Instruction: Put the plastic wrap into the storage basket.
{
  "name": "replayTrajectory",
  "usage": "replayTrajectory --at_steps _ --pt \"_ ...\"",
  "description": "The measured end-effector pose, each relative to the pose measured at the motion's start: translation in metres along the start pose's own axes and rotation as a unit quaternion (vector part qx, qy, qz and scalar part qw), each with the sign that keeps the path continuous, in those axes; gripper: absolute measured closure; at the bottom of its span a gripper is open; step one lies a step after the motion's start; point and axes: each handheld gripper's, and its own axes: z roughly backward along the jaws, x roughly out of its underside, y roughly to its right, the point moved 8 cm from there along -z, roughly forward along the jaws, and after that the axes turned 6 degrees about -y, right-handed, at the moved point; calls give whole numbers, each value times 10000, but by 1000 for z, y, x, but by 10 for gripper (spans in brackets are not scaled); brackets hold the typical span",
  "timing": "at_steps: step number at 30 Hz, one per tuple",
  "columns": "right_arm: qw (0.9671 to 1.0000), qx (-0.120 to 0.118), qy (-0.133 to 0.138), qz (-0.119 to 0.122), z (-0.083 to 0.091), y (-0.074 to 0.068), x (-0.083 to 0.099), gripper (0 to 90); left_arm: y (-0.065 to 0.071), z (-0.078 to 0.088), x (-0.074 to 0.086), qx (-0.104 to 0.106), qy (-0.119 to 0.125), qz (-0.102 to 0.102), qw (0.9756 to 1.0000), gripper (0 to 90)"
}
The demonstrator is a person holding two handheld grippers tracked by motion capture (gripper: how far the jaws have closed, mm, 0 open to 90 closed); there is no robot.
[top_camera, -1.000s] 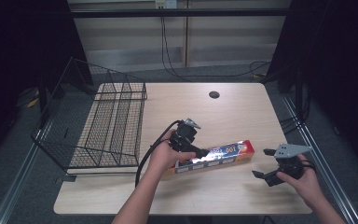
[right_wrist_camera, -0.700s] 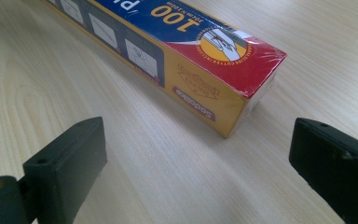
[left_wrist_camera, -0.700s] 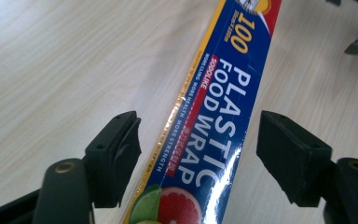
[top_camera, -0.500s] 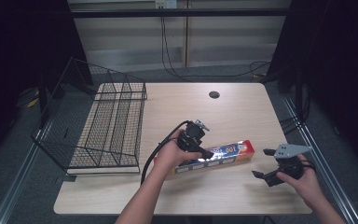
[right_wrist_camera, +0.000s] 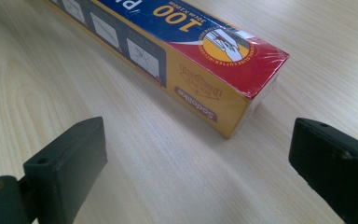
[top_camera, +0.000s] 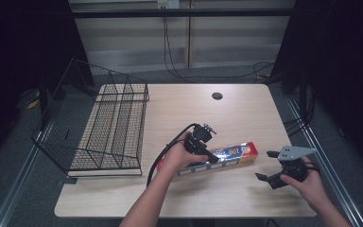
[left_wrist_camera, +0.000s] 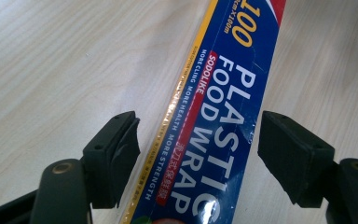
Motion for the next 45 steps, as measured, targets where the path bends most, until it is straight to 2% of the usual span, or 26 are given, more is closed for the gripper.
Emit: replayTrajectory --at_steps 4,5,6,7,8,11,13,15,16,17,18,20,21,27,28,29,30,31,32,33,36,38,39,40,44,45 --pt "10000 5 17 7 0 0 0 39 2 -8 1 -10 -152 -231 9996 278" --pt "10000 5 17 7 0 0 0 39 2 -8 1 -10 -152 -231 9996 278" --pt "10000 2 22 22 0 0 0 39 4 -10 0 8 -98 -130 9999 278" --pt "10000 8 13 14 0 0 0 38 3 -10 0 11 -158 -246 9996 278" --pt "10000 -14 6 7 0 -1 0 39 4 -12 0 10 -150 -172 9997 284" --pt "10000 -10 11 18 0 -1 -1 39 2 -12 1 11 -265 -326 9991 292" --pt "10000 -6 12 19 0 -1 -1 39 3 -13 1 10 -275 -140 9995 289" --pt "10000 -14 20 34 0 -1 -1 39 1 -15 3 26 -412 -226 9989 287" --pt "10000 -24 22 39 -1 -1 -1 39 0 -16 4 11 -456 -206 9987 285" --pt "10000 -24 18 38 -1 -1 -1 39 1 -19 4 31 -442 -53 9990 279" --pt "10000 -38 24 53 0 -1 -1 38 0 -20 4 26 -444 -78 9990 271" --pt "10000 -1 26 42 0 -1 -1 39 -1 -21 7 -69 -643 -209 9977 273" --pt "10000 0 32 41 0 -1 -1 39 -1 -22 8 -101 -653 -107 9978 274" --pt "10000 -24 15 48 -1 -2 -1 39 1 -22 6 -261 -830 -267 9959 317" --pt "10000 -27 18 52 -1 -2 -1 39 3 -22 5 -285 -950 -228 9948 334" --pt "10000 -27 18 52 -1 -2 -1 39 3 -22 5 -285 -950 -228 9948 346" --pt "10000 -27 18 53 -1 -2 -1 39 7 -21 2 -370 -974 -384 9938 362" --pt "10000 -27 18 53 -1 -2 -1 39 7 -21 2 -370 -974 -384 9938 389" --pt "10000 -23 30 59 -1 -1 -1 39 7 -20 1 -419 -1054 -203 9933 397" --pt "10000 -23 30 59 -1 -1 -1 39 7 -20 1 -419 -1054 -203 9933 402" --pt "10000 -18 50 44 0 -1 -1 39 5 -16 0 -240 -1117 197 9933 420" --pt "10000 -6 58 34 0 0 -2 39 4 -13 1 -299 -1182 303 9921 428" --pt "10000 -16 65 47 0 0 -2 39 2 -12 2 -353 -1222 271 9915 429" --pt "10000 -12 66 31 0 -1 -2 39 0 -10 3 -366 -1217 375 9912 429" --pt "10000 -14 67 35 0 -1 -2 39 -3 -3 4 -381 -1247 478 9903 431" --pt "10000 -17 70 41 0 -1 -2 39 -3 0 3 -372 -1214 584 9902 431"
